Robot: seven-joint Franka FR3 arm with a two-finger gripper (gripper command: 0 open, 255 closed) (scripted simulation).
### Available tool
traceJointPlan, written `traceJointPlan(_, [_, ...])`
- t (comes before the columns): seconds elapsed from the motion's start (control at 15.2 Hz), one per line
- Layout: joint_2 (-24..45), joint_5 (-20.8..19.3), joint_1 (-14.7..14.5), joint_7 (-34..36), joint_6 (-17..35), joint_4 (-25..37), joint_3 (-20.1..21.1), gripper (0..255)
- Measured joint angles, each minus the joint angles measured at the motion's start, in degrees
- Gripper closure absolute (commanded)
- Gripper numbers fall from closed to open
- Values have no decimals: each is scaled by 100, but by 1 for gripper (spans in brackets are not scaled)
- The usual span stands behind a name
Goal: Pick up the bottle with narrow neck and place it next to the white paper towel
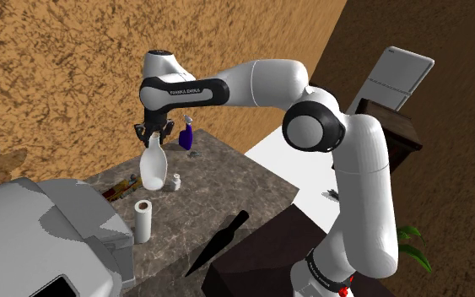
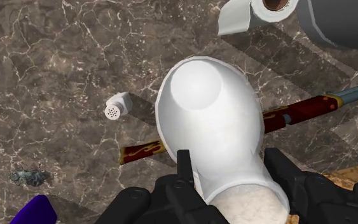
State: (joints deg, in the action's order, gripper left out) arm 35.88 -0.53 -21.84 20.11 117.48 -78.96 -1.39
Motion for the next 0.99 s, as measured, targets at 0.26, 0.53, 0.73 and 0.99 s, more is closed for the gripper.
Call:
traceJointPlan(0.26, [97,0,2,1,261,-163,0,255])
traceJointPlan(0.53, [236,1,-3,11,469,-233,3,255])
traceJointPlan(0.73, [345,2,4,8,666,-321,3,255])
traceJointPlan(0.99, [511,4,9,5,859,-345,4,255])
